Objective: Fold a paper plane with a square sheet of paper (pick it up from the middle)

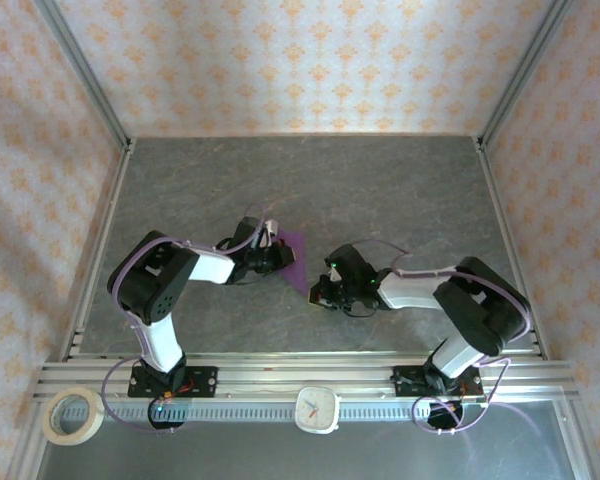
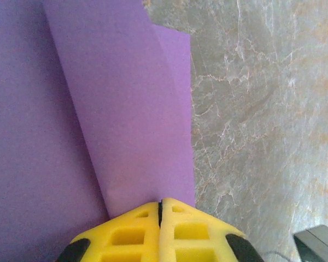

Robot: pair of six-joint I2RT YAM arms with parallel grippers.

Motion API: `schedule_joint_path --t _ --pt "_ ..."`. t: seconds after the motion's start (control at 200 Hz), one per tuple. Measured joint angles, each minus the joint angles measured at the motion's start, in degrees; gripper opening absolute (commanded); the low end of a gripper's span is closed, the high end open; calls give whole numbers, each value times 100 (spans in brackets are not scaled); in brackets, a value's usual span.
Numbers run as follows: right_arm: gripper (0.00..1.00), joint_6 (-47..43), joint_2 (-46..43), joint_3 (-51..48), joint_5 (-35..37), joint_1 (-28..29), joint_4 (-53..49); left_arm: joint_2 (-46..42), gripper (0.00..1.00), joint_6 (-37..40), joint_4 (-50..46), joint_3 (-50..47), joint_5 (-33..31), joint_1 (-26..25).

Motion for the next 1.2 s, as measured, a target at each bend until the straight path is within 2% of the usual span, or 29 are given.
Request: schedule_joint_path --t 0.185,0.47,0.746,0.996,1.111,1.201 --pt "0 260 -326 164 146 -173 2 -205 0 -330 332 -382 -256 -11" --pt "0 623 911 1099 166 -107 334 -225 0 -544 505 -474 -407 -74" --pt "0 568 1547 1755 448 -81 219 -225 0 -603 505 -472 -448 -74" --pt "0 448 1641 1436 566 -92 614 -238 0 -424 339 -376 -417 -79" --pt "0 352 1438 1161 570 -92 702 -273 8 -166 -46 -203 -297 -107" --pt "0 289 1226 927 568 -92 671 -417 8 37 -337 -127 -264 -107"
